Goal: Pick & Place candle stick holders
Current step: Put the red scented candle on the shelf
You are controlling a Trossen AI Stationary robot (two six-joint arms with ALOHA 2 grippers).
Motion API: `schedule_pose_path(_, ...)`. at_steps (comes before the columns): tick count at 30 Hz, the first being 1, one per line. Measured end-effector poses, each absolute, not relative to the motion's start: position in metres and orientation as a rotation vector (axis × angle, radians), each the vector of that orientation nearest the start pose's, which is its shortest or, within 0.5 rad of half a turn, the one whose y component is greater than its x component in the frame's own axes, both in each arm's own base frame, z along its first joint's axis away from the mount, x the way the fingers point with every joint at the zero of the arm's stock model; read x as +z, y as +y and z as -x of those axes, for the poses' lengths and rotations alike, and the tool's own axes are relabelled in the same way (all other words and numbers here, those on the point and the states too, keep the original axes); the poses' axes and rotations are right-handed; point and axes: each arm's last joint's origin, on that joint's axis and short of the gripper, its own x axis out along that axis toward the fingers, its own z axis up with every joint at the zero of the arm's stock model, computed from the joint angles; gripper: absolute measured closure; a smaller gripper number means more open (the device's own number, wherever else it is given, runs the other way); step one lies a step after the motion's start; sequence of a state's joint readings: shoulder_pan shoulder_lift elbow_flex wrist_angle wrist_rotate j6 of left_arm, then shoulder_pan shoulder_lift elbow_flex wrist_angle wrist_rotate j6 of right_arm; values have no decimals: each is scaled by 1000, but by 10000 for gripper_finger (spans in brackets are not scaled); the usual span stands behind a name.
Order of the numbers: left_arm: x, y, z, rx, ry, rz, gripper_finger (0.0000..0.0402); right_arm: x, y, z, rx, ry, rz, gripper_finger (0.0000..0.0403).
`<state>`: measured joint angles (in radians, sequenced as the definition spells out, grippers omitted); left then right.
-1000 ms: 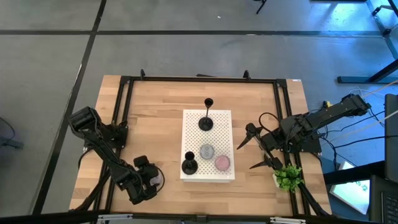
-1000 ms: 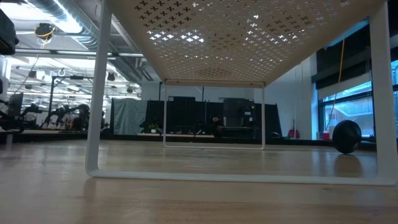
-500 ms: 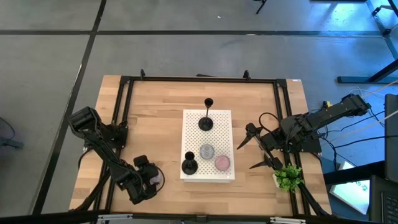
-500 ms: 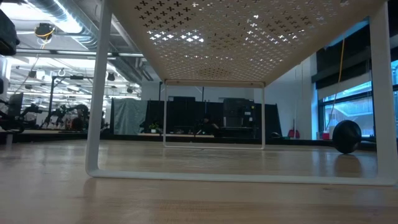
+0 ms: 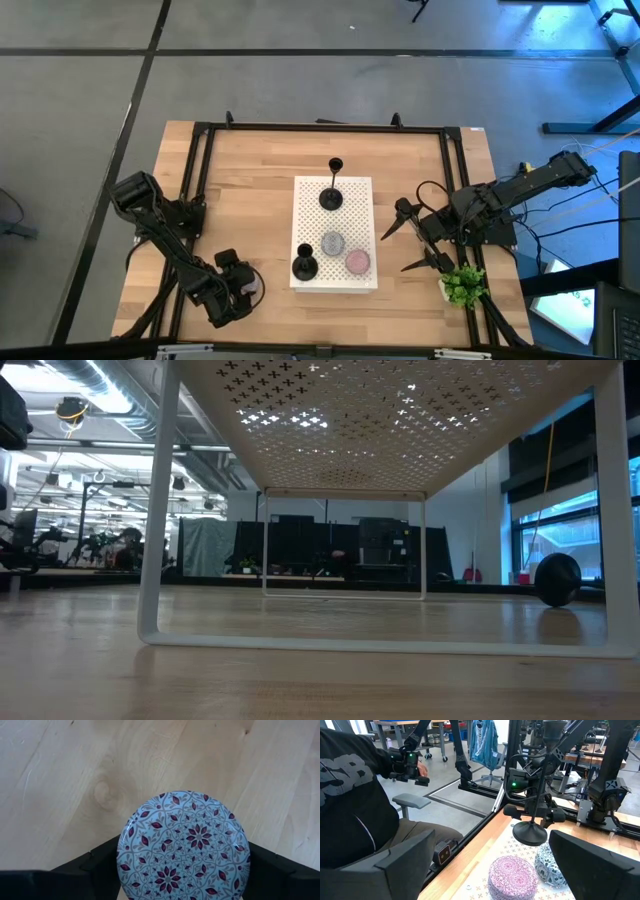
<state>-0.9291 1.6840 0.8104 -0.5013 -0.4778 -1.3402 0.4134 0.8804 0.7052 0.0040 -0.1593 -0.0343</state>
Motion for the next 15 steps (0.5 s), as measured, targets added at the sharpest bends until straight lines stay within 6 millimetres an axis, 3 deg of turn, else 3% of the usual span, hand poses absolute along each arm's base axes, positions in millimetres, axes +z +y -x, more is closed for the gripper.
schedule_pose_path(15,132,-208,-186,328,1062,288,105,307,84,-180,574,162,55,10)
